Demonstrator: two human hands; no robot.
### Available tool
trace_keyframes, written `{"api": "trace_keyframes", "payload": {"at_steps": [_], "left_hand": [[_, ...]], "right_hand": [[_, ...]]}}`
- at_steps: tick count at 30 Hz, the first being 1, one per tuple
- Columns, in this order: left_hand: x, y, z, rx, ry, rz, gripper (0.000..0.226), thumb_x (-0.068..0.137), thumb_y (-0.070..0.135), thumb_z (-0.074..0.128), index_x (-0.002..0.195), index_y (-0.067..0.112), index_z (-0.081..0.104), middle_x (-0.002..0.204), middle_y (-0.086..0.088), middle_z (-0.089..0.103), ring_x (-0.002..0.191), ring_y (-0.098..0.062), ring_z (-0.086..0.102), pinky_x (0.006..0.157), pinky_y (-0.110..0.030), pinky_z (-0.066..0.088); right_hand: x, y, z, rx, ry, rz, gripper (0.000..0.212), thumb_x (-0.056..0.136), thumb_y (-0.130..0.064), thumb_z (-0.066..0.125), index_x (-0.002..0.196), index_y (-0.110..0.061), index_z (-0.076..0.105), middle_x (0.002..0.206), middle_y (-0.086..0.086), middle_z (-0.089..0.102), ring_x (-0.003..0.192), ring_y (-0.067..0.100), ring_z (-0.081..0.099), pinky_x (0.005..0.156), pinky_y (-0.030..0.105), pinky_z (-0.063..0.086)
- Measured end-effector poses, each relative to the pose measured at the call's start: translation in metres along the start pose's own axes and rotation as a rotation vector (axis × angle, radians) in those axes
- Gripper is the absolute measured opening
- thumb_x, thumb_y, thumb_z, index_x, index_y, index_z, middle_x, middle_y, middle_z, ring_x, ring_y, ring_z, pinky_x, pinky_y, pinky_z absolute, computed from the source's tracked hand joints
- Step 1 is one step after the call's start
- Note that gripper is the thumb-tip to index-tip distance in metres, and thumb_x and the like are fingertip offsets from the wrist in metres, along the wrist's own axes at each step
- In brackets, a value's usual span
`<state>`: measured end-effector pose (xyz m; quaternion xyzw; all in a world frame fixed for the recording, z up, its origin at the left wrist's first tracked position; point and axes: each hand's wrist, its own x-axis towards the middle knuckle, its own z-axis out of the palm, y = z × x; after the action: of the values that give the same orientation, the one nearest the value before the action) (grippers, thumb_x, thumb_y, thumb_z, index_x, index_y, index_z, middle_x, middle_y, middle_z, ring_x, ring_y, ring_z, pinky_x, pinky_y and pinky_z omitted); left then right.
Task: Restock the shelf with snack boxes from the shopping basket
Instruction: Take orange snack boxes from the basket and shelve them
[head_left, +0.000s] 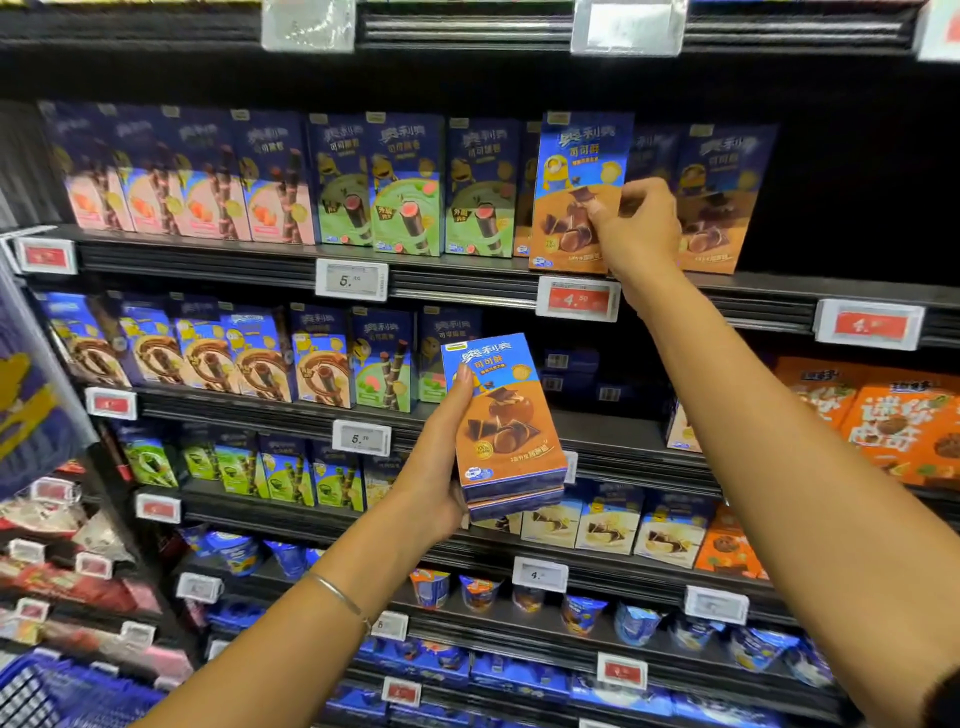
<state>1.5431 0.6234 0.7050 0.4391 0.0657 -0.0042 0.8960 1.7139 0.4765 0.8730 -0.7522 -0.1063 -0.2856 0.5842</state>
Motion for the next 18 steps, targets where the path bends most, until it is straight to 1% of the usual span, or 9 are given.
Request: {"api": "trace_keyframes", "payload": {"at_steps": [2,4,7,8,11,15,16,18], "left_hand": [[0.0,0.002,-0.001,-0.003,-0.004,-0.001,0.049,0.082,0.066,0.072,0.103,0.023,0.086,0.12,-0.012,0.078,0.103,-0.034,0.078,0.079,-0.049,0.065],[0.0,0.003,-0.002,-0.003,-0.002,-0.002,0.049,0.082,0.066,0.072,0.103,0.023,0.086,0.12,-0.012,0.078,0.103,-0.034,0.078,0.081,-0.05,0.065],[-0.001,0.007,-0.004,0.004,-0.004,-0.01,0.048,0.082,0.066,0.072,0.103,0.024,0.086,0.12,-0.011,0.078,0.103,-0.033,0.078,0.081,-0.049,0.065],[-0.001,0.009,-0.005,0.007,-0.008,-0.014,0.048,0.083,0.066,0.071,0.103,0.024,0.086,0.12,-0.011,0.078,0.103,-0.033,0.078,0.08,-0.049,0.065],[-0.001,0.014,-0.01,0.01,-0.025,-0.028,0.047,0.083,0.065,0.071,0.1,0.024,0.086,0.118,-0.012,0.079,0.101,-0.033,0.079,0.076,-0.047,0.065],[-0.001,0.019,-0.018,0.022,-0.032,-0.042,0.046,0.086,0.064,0.07,0.1,0.024,0.086,0.118,-0.012,0.079,0.1,-0.033,0.079,0.075,-0.048,0.065],[-0.001,0.021,-0.019,0.025,-0.031,-0.044,0.046,0.086,0.064,0.069,0.1,0.024,0.086,0.118,-0.012,0.079,0.101,-0.033,0.079,0.076,-0.048,0.065],[-0.001,0.023,-0.022,0.031,-0.033,-0.045,0.047,0.085,0.066,0.069,0.1,0.024,0.086,0.119,-0.012,0.079,0.102,-0.033,0.078,0.082,-0.051,0.065]], "right_hand": [[0.003,0.002,0.007,-0.069,0.025,-0.024,0.035,0.092,-0.038,0.072,0.115,-0.015,0.058,0.106,-0.008,0.056,0.103,0.015,0.06,0.089,0.032,0.052],[0.005,0.002,0.013,-0.123,0.044,-0.035,0.035,0.093,-0.039,0.071,0.114,-0.015,0.058,0.107,-0.006,0.053,0.107,0.017,0.057,0.089,0.031,0.048],[0.007,0.0,0.021,-0.186,0.057,-0.048,0.038,0.093,-0.04,0.07,0.116,-0.012,0.058,0.116,0.001,0.056,0.102,0.016,0.051,0.08,0.028,0.039],[0.007,-0.001,0.022,-0.21,0.058,-0.053,0.039,0.094,-0.039,0.07,0.117,-0.011,0.058,0.118,0.003,0.057,0.103,0.017,0.05,0.079,0.028,0.037],[0.009,-0.004,0.026,-0.269,0.037,-0.042,0.038,0.096,-0.036,0.067,0.121,-0.009,0.056,0.127,0.009,0.058,0.113,0.024,0.054,0.081,0.03,0.038],[0.01,-0.007,0.031,-0.339,0.032,-0.012,0.034,0.098,-0.033,0.065,0.12,-0.008,0.056,0.131,0.011,0.057,0.115,0.029,0.056,0.082,0.034,0.039],[0.009,-0.008,0.032,-0.349,0.035,-0.007,0.034,0.098,-0.033,0.065,0.119,-0.008,0.056,0.131,0.011,0.056,0.115,0.029,0.056,0.082,0.034,0.039],[0.01,-0.007,0.033,-0.342,0.043,0.006,0.034,0.097,-0.033,0.065,0.119,-0.009,0.056,0.131,0.011,0.057,0.113,0.03,0.057,0.082,0.035,0.041]]}}
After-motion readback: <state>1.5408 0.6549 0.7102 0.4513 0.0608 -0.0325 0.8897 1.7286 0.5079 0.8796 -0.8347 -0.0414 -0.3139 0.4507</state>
